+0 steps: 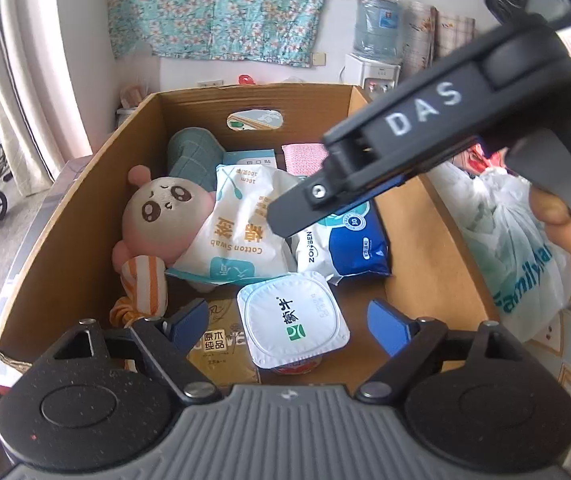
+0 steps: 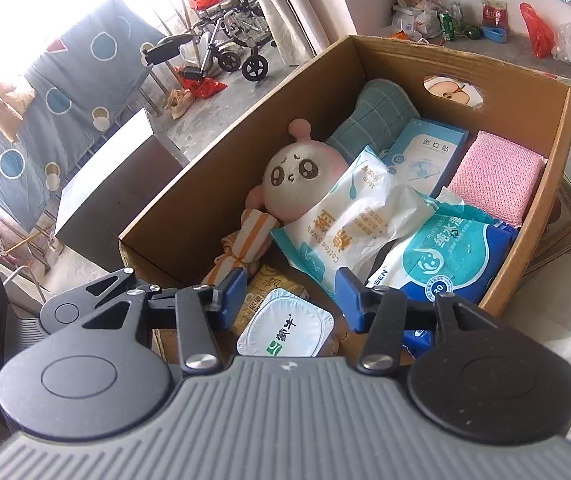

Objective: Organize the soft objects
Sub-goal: 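Move the left tool from the box toward the green floral scrunchie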

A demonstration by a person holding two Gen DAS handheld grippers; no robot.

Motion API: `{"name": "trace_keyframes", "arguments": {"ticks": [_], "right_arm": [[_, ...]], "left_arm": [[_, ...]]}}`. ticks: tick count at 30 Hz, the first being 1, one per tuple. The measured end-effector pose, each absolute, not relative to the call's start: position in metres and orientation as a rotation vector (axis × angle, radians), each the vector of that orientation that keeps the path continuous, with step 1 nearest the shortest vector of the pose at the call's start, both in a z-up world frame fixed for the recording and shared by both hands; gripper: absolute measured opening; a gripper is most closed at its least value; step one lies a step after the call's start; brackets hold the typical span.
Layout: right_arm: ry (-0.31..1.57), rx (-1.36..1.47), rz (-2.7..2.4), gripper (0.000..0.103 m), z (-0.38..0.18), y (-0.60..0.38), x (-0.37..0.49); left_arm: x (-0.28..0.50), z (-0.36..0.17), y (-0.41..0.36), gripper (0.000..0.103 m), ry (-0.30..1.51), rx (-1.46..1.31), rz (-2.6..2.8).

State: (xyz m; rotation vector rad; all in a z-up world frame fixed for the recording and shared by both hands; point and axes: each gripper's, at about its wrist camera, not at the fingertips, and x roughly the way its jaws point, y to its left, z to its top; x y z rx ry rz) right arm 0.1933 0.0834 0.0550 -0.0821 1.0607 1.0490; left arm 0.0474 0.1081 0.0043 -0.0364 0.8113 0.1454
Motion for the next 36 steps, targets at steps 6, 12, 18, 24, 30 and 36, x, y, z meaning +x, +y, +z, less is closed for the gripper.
{"name": "trace_keyframes", "arguments": {"ticks": [6,12,18,24,30,36], "right_arm": [[1.079,-0.103,1.047,0.051,0.05,0.088,0.193],[1.073,-0.125,1.048,0.051,0.051,0.091,0.192],[1.068,-0.135,1.051,0.051,0.051,0.094,0.191],[1.055,-0.124,1.059,0.051,0.054,0.09,0.189],[1.002,-0.028,1.067,0.057,0.07,0.066,0.186],[0.867,0.106,1.029,0.072,0.091,0.017,0.167]], "left_arm": [[0.052,0.0,0.107,0.088,0.829,-0.02,0.163],[0.053,0.0,0.104,0.088,0.834,-0.009,0.159],[0.054,-0.001,0.103,0.088,0.836,-0.004,0.155],[0.053,0.0,0.104,0.088,0.834,-0.015,0.162],[0.047,0.003,0.104,0.088,0.81,-0.013,0.169],[0.033,0.013,0.108,0.091,0.724,-0.065,0.184]]}}
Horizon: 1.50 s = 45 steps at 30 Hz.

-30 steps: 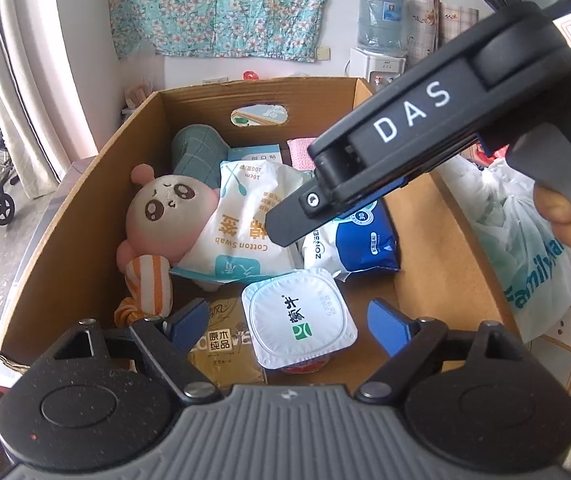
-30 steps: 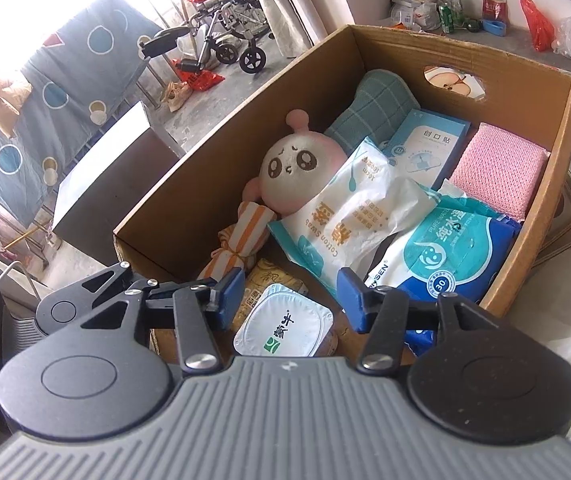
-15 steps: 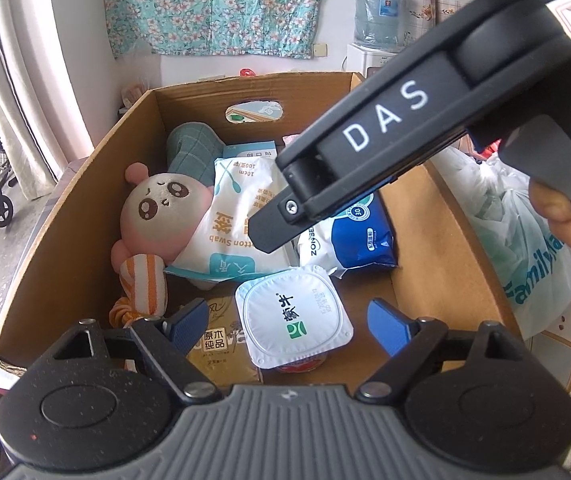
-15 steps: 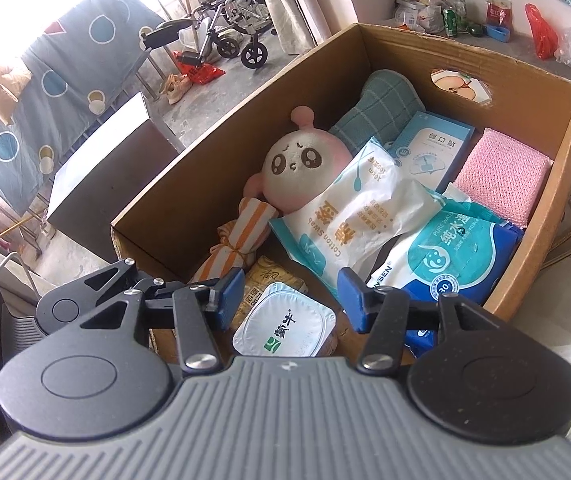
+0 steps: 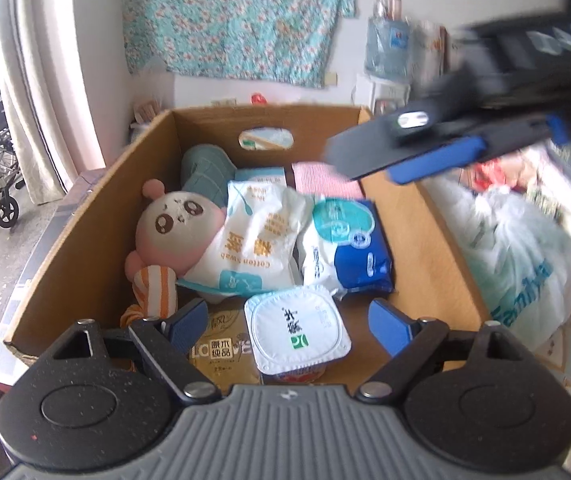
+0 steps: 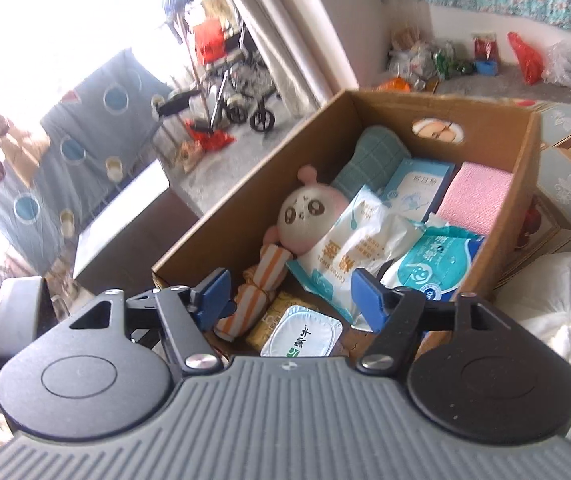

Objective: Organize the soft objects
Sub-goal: 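Move the left tool from the box toward the green floral scrunchie, then close the left gripper on the green floral scrunchie and lift it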

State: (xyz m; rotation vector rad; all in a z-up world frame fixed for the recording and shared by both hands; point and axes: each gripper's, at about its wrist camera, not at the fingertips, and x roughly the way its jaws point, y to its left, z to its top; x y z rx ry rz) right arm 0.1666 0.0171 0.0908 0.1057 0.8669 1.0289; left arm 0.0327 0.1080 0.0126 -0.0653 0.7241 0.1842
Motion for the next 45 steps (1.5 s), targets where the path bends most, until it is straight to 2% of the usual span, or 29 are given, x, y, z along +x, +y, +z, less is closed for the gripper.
{"name": "trace_keyframes", "arguments": {"ticks": [4,10,16,27,35,45], "right_arm": [[0.759,0.178,0.965,0.08,0.094,-0.022,0.144],[0.636,0.277,0.82,0.083,0.084,-0.079,0.111],[0.596,0.317,0.681,0.084,0.061,-0.125,0.088],[0.557,0.418,0.535,0.085,0.031,-0.207,0.074],[0.501,0.382,0.415,0.085,0.032,-0.271,0.085],[0.582,0.147,0.319,0.085,0.026,-0.302,0.192]], "left_arm": [[0.023,0.019,0.107,0.092,0.663,-0.116,0.182],[0.017,0.032,0.095,0.095,0.575,-0.124,0.188],[0.017,0.045,0.072,0.096,0.516,-0.113,0.169],[0.045,0.053,0.0,0.096,0.531,-0.029,0.017],[0.105,0.058,-0.064,0.096,0.588,-0.007,-0.129],[0.232,0.075,-0.132,0.096,0.681,-0.012,-0.152]]}}
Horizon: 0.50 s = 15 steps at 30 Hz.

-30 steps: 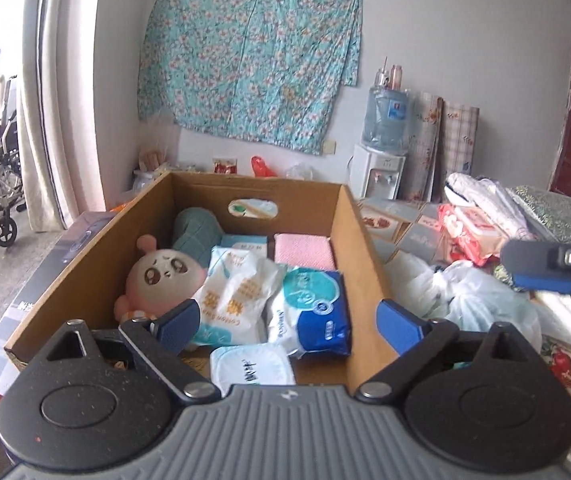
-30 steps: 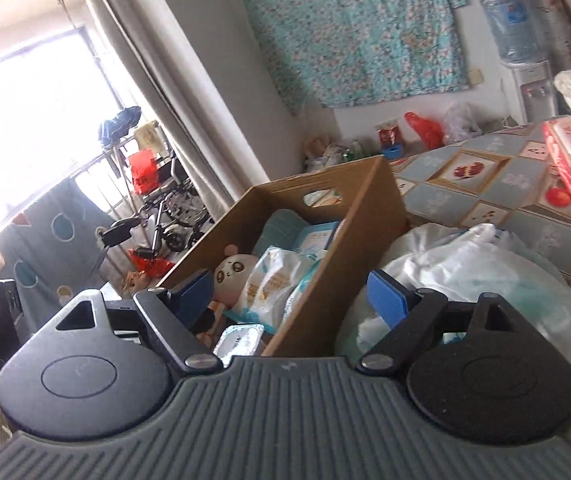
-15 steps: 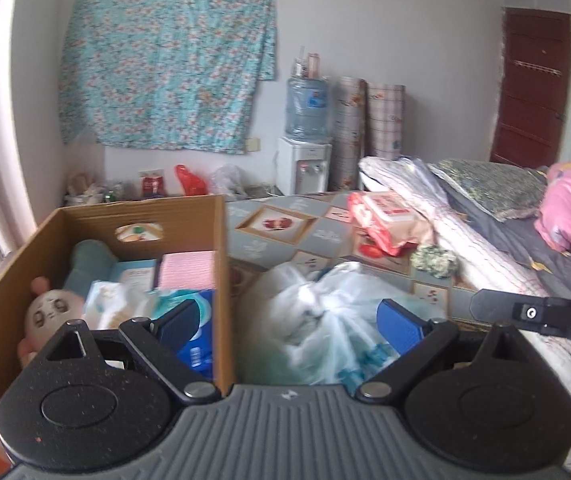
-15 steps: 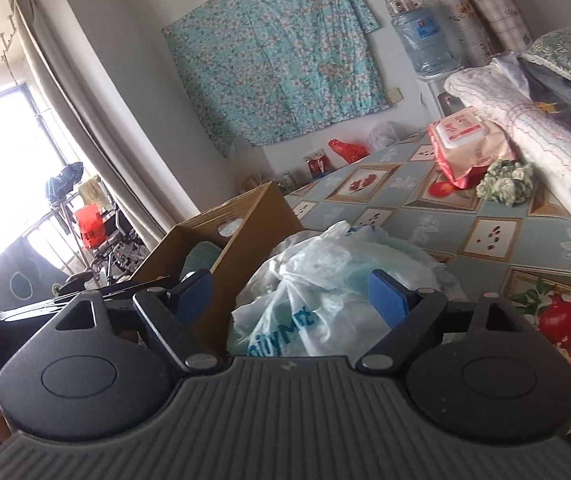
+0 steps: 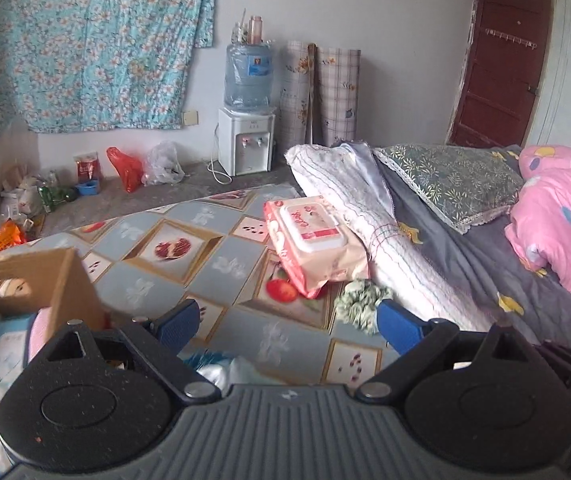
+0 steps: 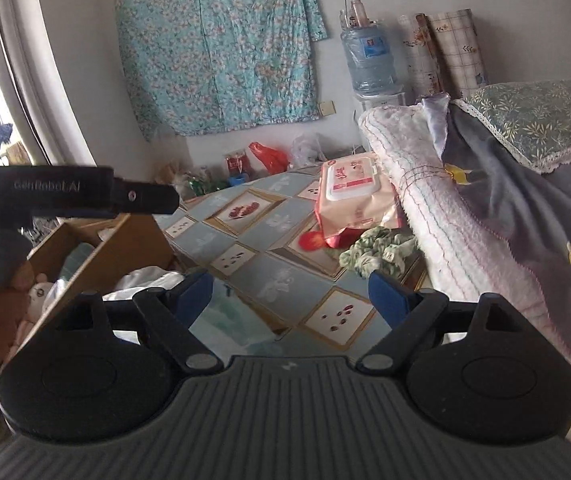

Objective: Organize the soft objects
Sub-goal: 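Close the left gripper on the green floral scrunchie and lift it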

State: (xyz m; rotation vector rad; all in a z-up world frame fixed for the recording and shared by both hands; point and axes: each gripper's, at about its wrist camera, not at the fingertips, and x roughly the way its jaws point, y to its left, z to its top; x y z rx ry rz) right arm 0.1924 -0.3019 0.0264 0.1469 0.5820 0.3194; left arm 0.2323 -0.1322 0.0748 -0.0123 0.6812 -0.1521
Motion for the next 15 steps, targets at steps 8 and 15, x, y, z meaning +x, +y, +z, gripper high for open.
{"name": "trace_keyframes", "arguments": {"ticks": [8,15], "right_arm": [[0.683,-0.055,0.318,0.077,-0.014,-0.29,0.303],[0.824,-0.129,0.29,0.041,-0.061,-0.285,0.357]], "left_arm": [[0.328,0.033,-0.184,0.07,0.861,0.057,-0.244],[0.365,-0.009,-0.199,0.054,0.995,0.031,-0.272]]}}
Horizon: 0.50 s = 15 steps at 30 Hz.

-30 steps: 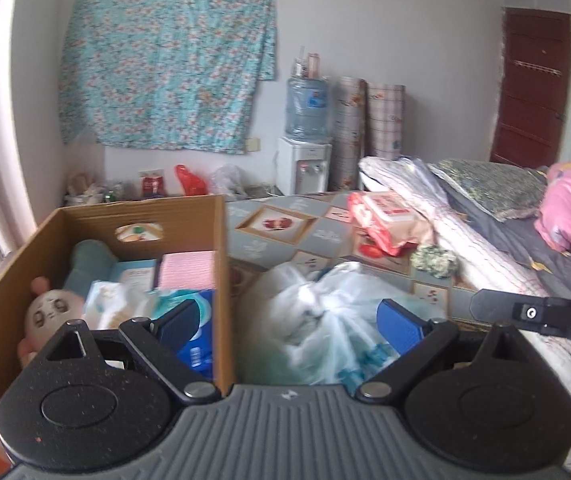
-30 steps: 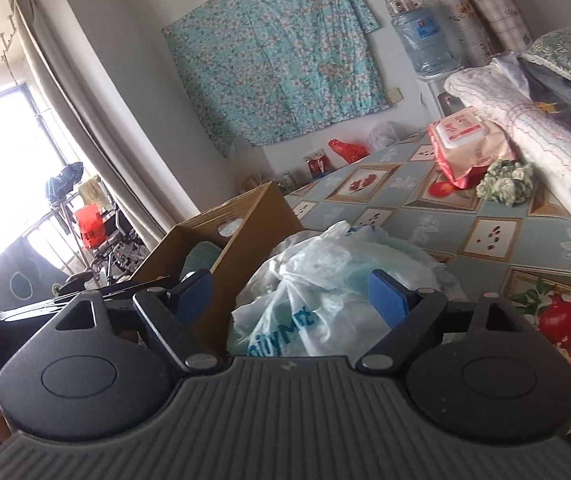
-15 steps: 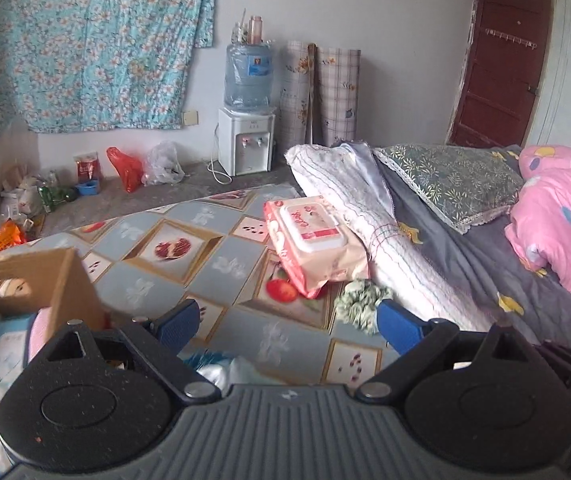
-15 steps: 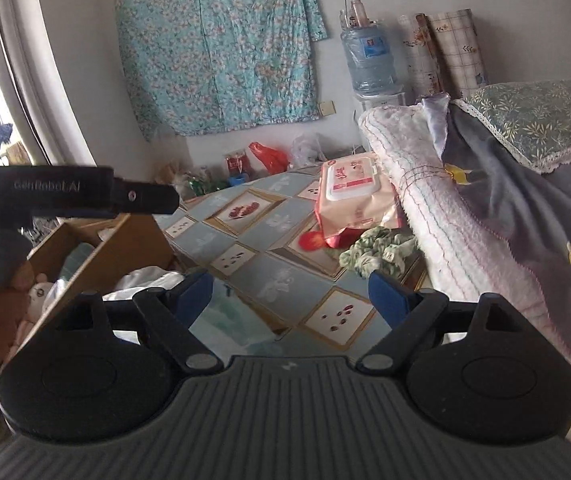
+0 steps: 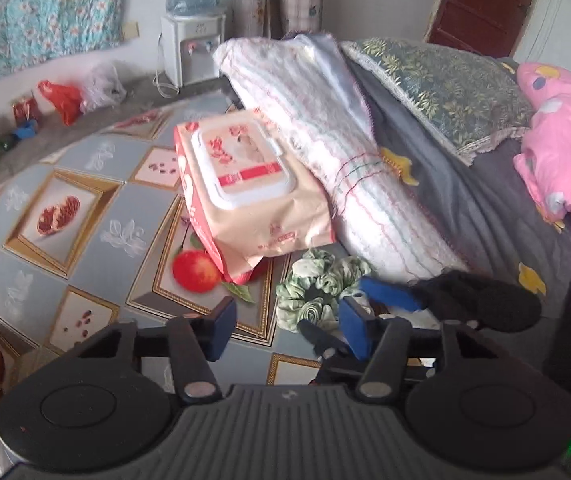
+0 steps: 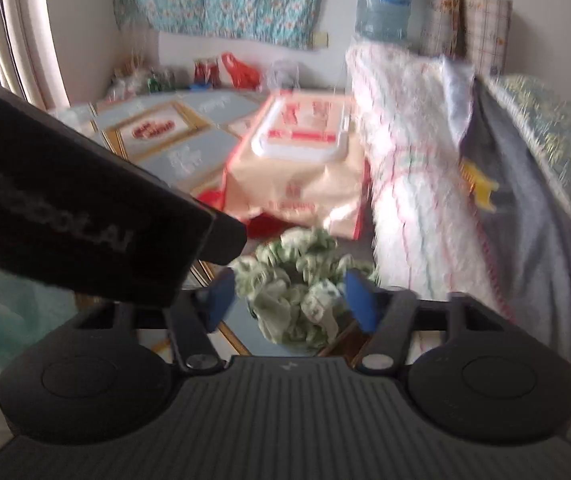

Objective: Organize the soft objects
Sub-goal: 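Close the left gripper on the green floral scrunchie and lift it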

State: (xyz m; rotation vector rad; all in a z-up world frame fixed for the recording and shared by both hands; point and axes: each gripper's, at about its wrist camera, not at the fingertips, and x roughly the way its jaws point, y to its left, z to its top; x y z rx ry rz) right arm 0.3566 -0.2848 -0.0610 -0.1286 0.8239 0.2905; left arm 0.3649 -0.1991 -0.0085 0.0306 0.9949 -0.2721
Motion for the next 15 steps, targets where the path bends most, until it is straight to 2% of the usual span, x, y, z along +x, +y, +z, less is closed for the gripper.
{"name": "trace_keyframes", "arguments": {"ticks": [2,5,10,15], "right_arm": [[0.824,-0.116,0.288,0.034,-0.066,-0.289,0.356],[0.852,-0.024,0.323,0.029,-0.062,-0.302,0.342],[0.878,-0.01,0.377,0.029,-0.061,-0.309,0.306],[0.844,-0.019,0.385,0.031,-0.059,-0.31,0.282]], "left_arm": [[0.37,-0.018,-0.198,0.054,1.032,0.012,-0.29],[0.375,-0.03,-0.195,0.054,1.096,-0.028,-0.31],[0.373,-0.051,-0.198,0.059,1.204,-0.057,-0.349],[0.367,-0.071,-0.207,0.055,1.225,-0.033,-0.356]]}}
